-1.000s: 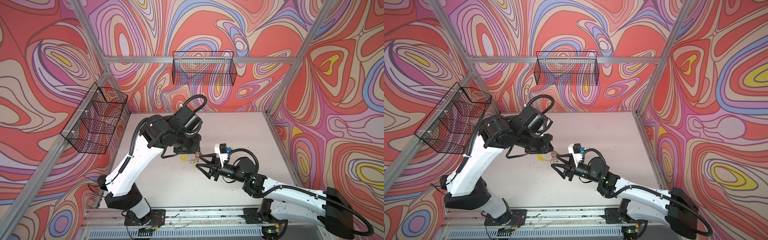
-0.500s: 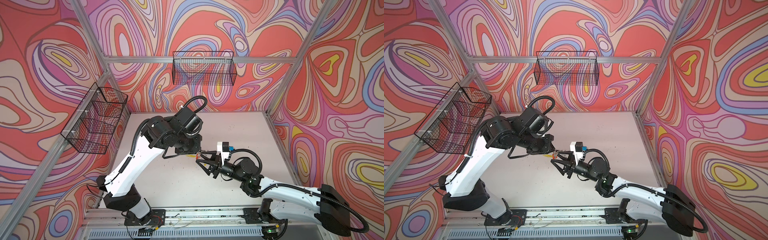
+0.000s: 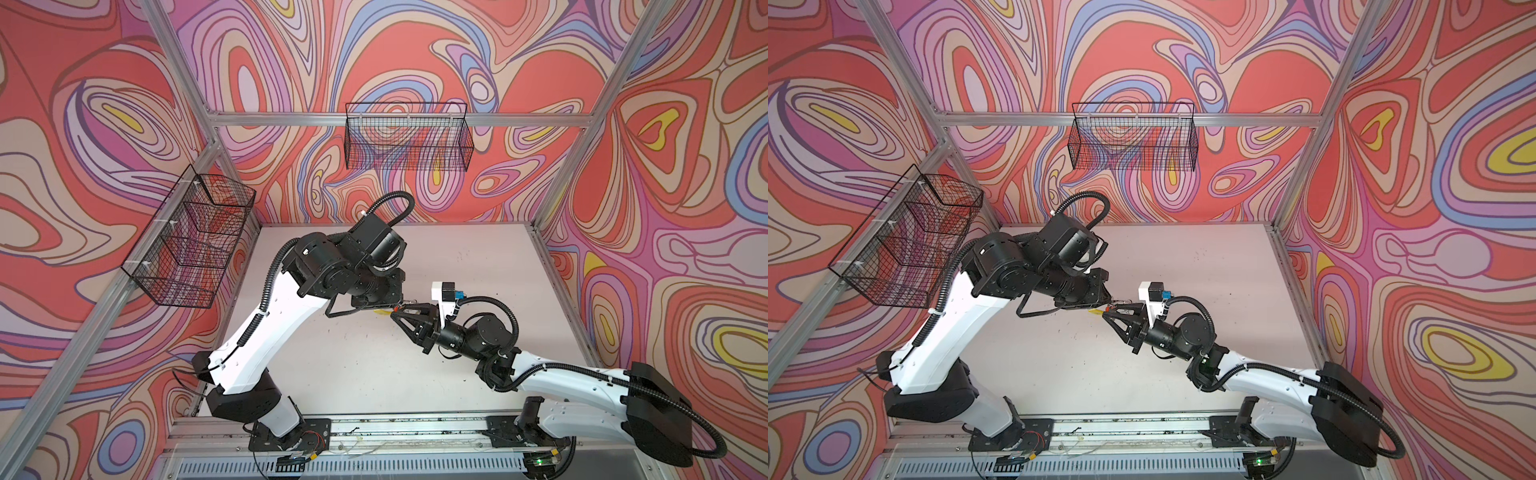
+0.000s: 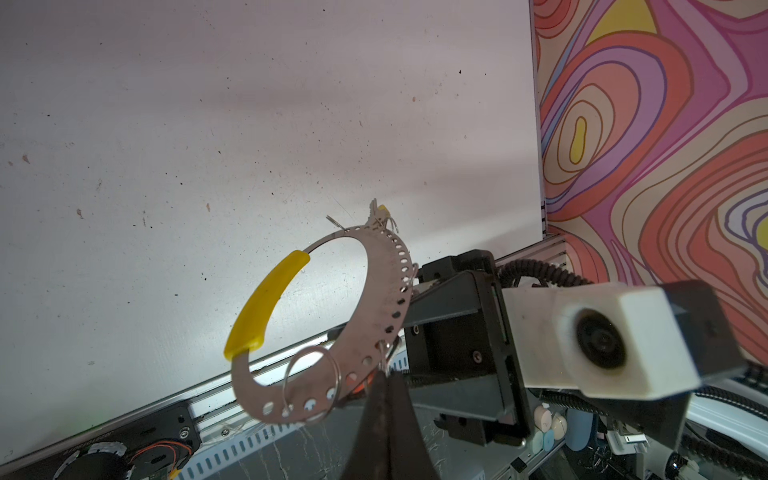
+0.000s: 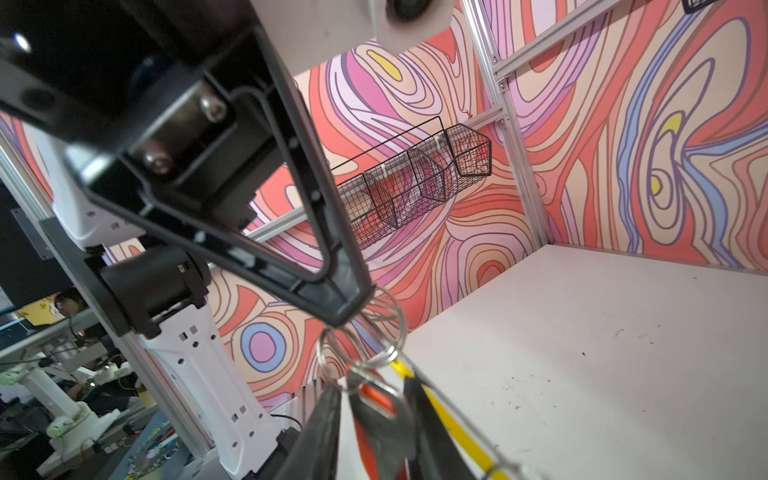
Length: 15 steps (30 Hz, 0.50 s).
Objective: Put the keys on the keyring
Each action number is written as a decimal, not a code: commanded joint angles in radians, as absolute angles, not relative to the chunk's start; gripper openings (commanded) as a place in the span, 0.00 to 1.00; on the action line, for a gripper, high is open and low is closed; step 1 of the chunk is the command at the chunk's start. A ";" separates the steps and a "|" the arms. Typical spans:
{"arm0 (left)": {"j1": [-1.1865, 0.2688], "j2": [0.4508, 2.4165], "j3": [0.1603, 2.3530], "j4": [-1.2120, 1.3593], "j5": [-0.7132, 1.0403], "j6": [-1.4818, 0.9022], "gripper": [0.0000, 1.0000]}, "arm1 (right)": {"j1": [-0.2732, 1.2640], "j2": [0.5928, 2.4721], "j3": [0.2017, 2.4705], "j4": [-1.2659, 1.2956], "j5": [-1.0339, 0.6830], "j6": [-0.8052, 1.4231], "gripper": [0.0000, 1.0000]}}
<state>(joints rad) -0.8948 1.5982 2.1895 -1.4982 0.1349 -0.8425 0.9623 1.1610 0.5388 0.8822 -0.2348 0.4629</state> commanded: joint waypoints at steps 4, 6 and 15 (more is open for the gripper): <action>-0.892 1.573 2.187 -1.486 0.136 -0.857 0.00 | 0.958 1.140 0.535 0.904 -0.241 0.481 0.00; -0.890 1.574 2.189 -1.489 0.134 -0.857 0.00 | 0.959 1.138 0.530 0.900 -0.240 0.489 0.00; -0.890 1.568 2.194 -1.486 0.109 -0.863 0.00 | 0.959 1.119 0.603 0.656 -0.174 0.512 0.00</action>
